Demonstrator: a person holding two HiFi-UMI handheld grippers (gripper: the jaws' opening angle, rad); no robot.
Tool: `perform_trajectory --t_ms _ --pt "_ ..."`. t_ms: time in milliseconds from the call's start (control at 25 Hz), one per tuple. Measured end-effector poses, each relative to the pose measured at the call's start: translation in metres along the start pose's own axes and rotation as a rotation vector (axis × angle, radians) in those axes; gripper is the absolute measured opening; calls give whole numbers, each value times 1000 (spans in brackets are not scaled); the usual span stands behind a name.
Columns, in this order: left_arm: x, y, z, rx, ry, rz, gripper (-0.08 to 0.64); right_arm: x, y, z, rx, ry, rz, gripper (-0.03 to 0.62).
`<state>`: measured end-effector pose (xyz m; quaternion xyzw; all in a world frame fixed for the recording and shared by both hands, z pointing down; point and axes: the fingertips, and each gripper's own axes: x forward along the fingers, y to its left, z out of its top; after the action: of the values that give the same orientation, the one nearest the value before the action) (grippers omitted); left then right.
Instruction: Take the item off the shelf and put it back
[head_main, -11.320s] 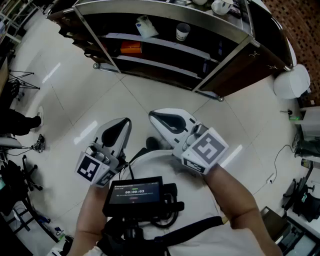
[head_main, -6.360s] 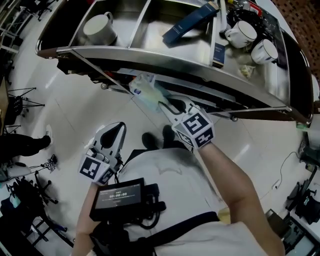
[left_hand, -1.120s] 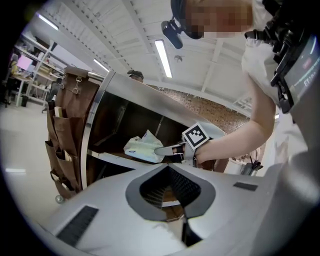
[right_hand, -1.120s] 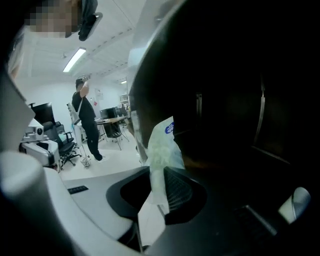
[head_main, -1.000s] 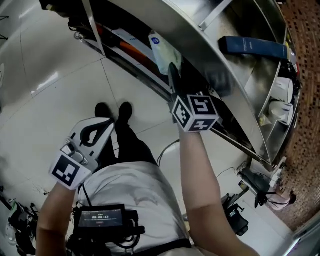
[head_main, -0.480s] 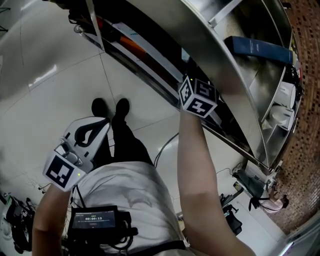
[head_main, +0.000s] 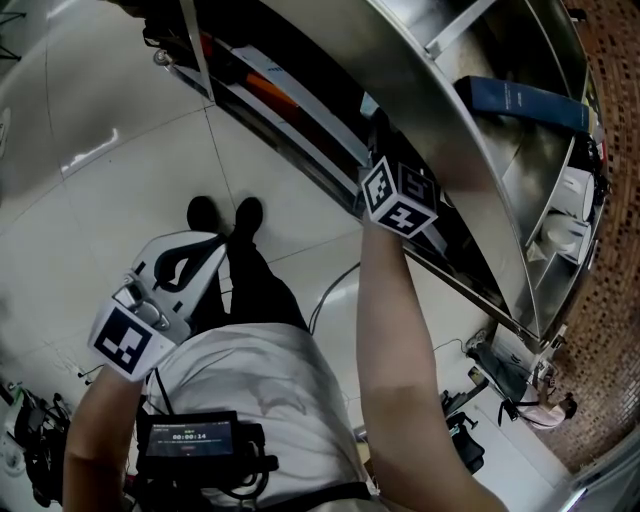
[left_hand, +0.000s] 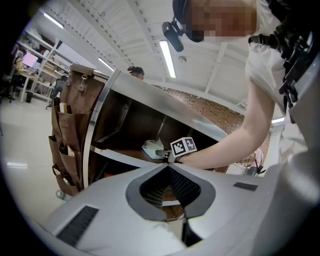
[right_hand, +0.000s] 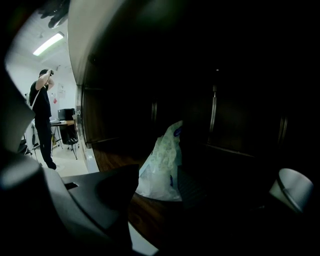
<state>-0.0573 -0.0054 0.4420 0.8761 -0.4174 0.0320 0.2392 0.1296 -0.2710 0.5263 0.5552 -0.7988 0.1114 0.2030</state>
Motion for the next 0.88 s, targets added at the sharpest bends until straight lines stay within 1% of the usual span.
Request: perform_trajectory --t_ms 80,160,280,360,440,520,600,720,880 --pt "-2 0 0 1 -1 0 8 -5 -1 2 -2 -11 -15 252" --pt "-3 0 1 3 -4 -1 8 -11 -4 2 5 -22 -35 270" --pt "3 0 6 -6 -36 -7 8 -17 -16 8 17 -47 -65 270" --pt "0 -1 11 -18 -55 -5 8 -24 -16 4 31 -49 -68 270" --pt "-10 -2 13 -5 -44 0 8 -32 -1 -11 63 -28 -42 271" --pt "-14 -4 17 28 -37 -3 8 -41 11 -25 87 0 -9 271" --pt "-12 -8 22 57 -45 -13 8 -51 14 -29 100 11 11 272" --pt "-10 -14 27 79 -47 -24 8 -67 12 -32 115 20 32 272" --pt "-13 -16 37 106 -39 -21 8 -86 15 -38 98 70 69 268"
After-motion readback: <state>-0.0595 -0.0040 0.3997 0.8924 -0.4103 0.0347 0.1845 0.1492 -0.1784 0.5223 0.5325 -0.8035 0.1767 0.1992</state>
